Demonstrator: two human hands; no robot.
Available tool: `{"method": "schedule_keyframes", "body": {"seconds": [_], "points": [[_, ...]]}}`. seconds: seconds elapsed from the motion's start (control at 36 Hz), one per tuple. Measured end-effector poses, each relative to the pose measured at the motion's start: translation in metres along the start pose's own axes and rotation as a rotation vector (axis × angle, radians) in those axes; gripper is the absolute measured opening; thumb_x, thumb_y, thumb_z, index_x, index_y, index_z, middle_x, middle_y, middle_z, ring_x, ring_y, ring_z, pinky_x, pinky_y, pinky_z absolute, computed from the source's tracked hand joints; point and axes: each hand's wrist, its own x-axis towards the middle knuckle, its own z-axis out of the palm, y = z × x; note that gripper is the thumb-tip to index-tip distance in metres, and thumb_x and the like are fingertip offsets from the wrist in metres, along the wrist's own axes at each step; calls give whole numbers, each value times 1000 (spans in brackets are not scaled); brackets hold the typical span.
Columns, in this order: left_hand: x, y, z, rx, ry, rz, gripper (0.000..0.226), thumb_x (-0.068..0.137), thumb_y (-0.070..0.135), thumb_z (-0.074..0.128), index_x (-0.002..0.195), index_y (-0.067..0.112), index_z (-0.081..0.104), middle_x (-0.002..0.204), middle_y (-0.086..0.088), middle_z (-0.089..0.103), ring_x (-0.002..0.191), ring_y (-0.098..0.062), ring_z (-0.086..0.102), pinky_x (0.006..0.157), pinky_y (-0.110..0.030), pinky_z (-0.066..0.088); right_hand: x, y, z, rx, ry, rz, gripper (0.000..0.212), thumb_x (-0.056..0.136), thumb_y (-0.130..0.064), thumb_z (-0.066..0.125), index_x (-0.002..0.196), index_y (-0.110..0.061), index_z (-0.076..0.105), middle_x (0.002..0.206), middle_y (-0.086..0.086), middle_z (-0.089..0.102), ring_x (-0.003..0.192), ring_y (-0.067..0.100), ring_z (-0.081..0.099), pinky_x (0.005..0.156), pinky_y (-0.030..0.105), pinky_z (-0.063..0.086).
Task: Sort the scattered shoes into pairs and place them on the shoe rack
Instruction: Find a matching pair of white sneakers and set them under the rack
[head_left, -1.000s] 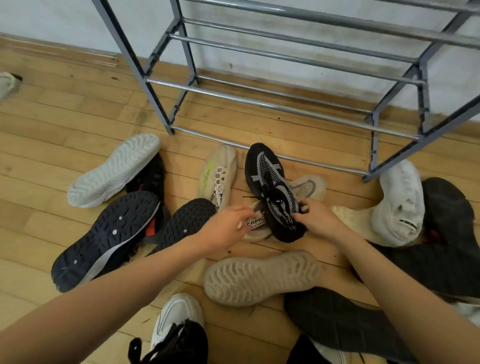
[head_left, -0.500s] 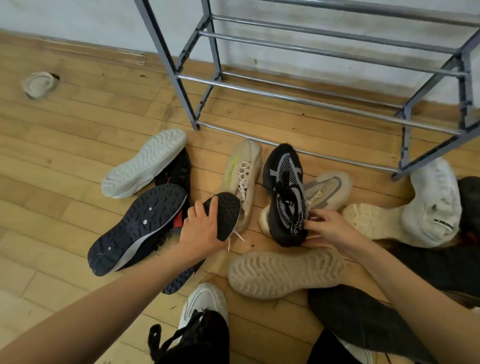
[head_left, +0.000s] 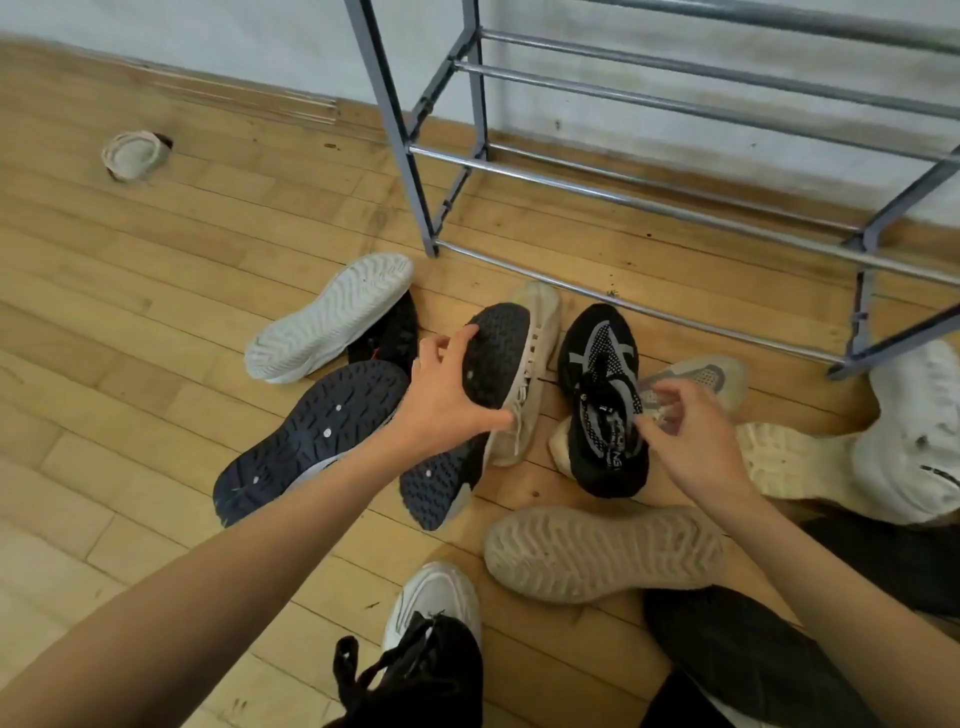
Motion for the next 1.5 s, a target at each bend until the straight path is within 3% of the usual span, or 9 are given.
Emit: {"method": "schedule_keyframes", "body": {"seconds": [0.08,0.25,0.5,0.64,0.92,1.06,1.19,1.31,1.5], "points": [[6,9,-6,-148,27,-27,103,60,45,84,143,34,24,140,-1,22,133,-21,28,110,-37,31,-7,-28,-3,69,-7,-148,28,90,-21,62,118,-19,56,109,-3,53,95,9,52,79,19,42],[19,27,-3,-382,76,-230,104,54,49,86,139,33,29,138,-2,25,128,-23,35,104,-39,40,-10,-66,11,159,-596,-97,53,84,-41,67,130,-25,49,115,-13,59,106,3,56,86,15,42],[24,42,6,-655,44,-344,107,55,50,85,140,27,25,134,-2,45,116,-18,51,90,-39,52,-8,-68,27,204,-357,-80,51,80,-30,74,125,-19,52,104,-7,62,98,12,60,81,25,48],[15,46,11,-680,-5,-277,65,79,24,74,133,10,40,114,2,54,88,-9,59,78,-36,58,-10,-73,27,177,-276,-135,46,80,-26,74,122,-23,56,98,-11,61,88,3,57,72,14,42],[19,9,1,-754,129,-345,12,88,11,53,96,7,61,92,-7,65,88,-25,65,73,-40,57,-15,-67,33,-94,-419,-231,48,89,-28,60,135,-22,46,132,-1,44,126,18,38,97,25,34],[16,-6,-10,-912,127,-354,21,86,7,47,66,13,51,57,5,51,52,-11,49,54,-26,42,-13,-69,31,29,-369,-159,61,89,-40,60,142,-23,34,143,-2,39,132,15,38,105,28,34],[17,-5,-18,-994,79,-245,29,75,16,53,99,0,60,94,-14,59,83,-27,53,74,-41,43,-8,-79,23,146,-477,-67,74,88,-39,62,149,-26,22,146,-3,40,122,15,49,99,32,41],[22,6,-15,-992,-4,-179,13,83,7,46,86,7,58,81,-3,61,71,-17,53,60,-28,44,-2,-77,16,156,-511,-58,74,87,-24,66,148,-27,25,135,-2,51,107,11,56,92,28,45],[31,20,7,-1002,-114,-185,31,93,9,46,121,7,59,103,-5,65,84,-16,58,70,-25,52,4,-67,3,65,-431,-11,58,84,-13,69,135,-24,45,106,-1,62,101,20,61,93,43,51]]}}
